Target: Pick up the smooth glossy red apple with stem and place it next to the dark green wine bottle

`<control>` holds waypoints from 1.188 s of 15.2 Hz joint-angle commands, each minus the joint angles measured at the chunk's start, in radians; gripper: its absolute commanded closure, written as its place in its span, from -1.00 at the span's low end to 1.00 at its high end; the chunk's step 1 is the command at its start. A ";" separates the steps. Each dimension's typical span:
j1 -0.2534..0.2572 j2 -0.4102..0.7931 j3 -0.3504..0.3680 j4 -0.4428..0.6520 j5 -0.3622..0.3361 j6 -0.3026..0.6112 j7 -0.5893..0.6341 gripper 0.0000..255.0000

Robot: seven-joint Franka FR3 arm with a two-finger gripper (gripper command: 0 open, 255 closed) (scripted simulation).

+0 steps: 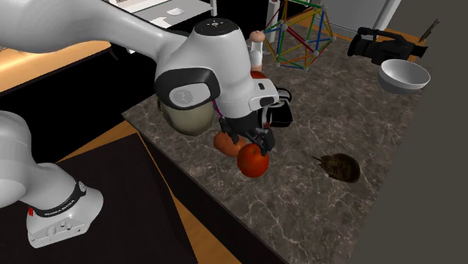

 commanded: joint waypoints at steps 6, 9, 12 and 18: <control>-0.002 0.017 -0.002 0.001 0.010 0.015 -0.009 -1.00; -0.002 0.017 -0.002 0.001 0.010 0.015 -0.009 1.00; -0.002 0.017 -0.002 0.001 0.010 0.015 -0.009 1.00; -0.002 0.017 -0.002 0.001 0.010 0.015 -0.009 1.00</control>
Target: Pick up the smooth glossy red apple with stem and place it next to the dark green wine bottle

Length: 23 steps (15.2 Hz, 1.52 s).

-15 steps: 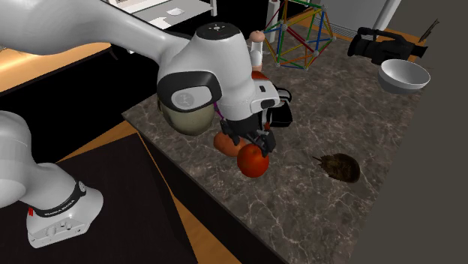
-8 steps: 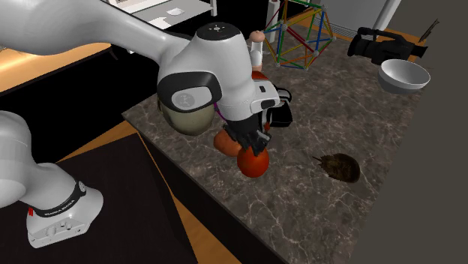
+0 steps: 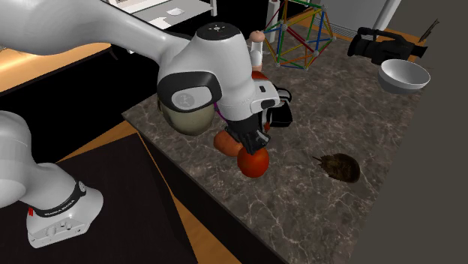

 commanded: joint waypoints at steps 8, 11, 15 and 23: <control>0.002 -0.053 0.003 0.056 -0.024 -0.106 0.013 1.00; 0.003 -0.069 0.005 0.081 -0.030 -0.146 0.016 1.00; 0.004 -0.087 0.007 0.117 -0.036 -0.200 0.019 1.00; 0.007 -0.113 0.012 0.199 -0.042 -0.306 0.020 1.00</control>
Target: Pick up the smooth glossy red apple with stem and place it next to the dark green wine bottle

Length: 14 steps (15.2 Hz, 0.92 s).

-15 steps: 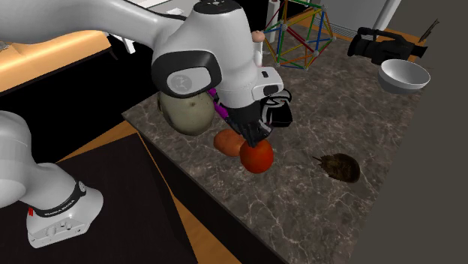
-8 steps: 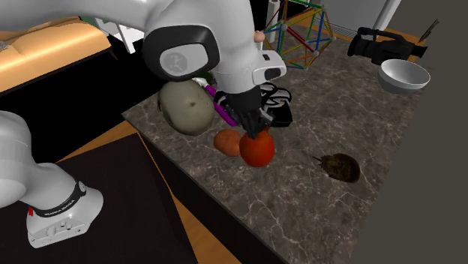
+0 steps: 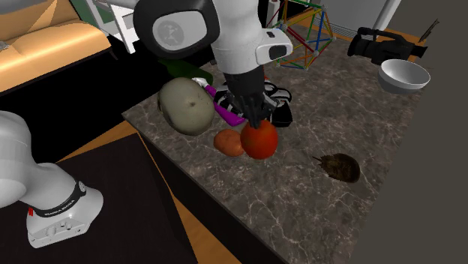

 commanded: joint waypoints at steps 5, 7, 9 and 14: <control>0.002 -0.017 0.004 0.064 -0.004 -0.080 0.000 1.00; 0.002 -0.019 0.005 0.089 -0.003 -0.107 -0.001 1.00; 0.003 -0.020 0.006 0.115 -0.003 -0.134 -0.002 1.00; 0.024 -0.017 0.034 0.155 -0.009 -0.175 0.045 1.00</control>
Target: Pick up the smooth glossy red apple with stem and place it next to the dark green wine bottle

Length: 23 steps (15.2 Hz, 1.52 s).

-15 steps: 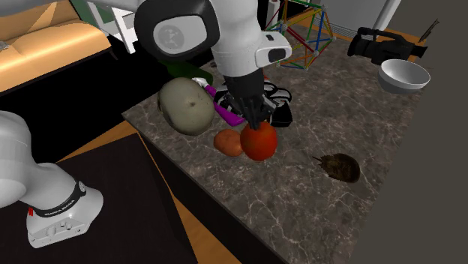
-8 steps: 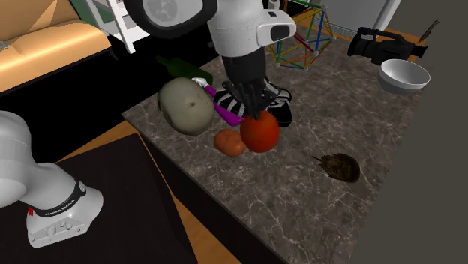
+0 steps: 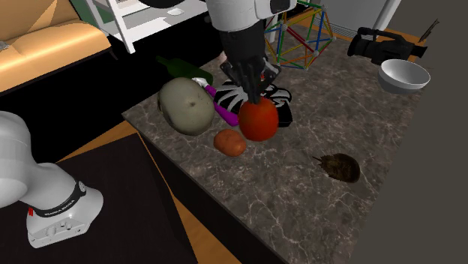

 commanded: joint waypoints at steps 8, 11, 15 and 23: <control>0.088 0.053 0.109 0.066 -0.016 -0.034 0.201 1.00; 0.118 0.088 0.143 0.107 -0.019 -0.049 0.265 1.00; 0.159 0.146 0.184 0.180 -0.023 -0.074 0.346 1.00; 0.241 0.310 0.250 0.398 -0.030 -0.150 0.491 1.00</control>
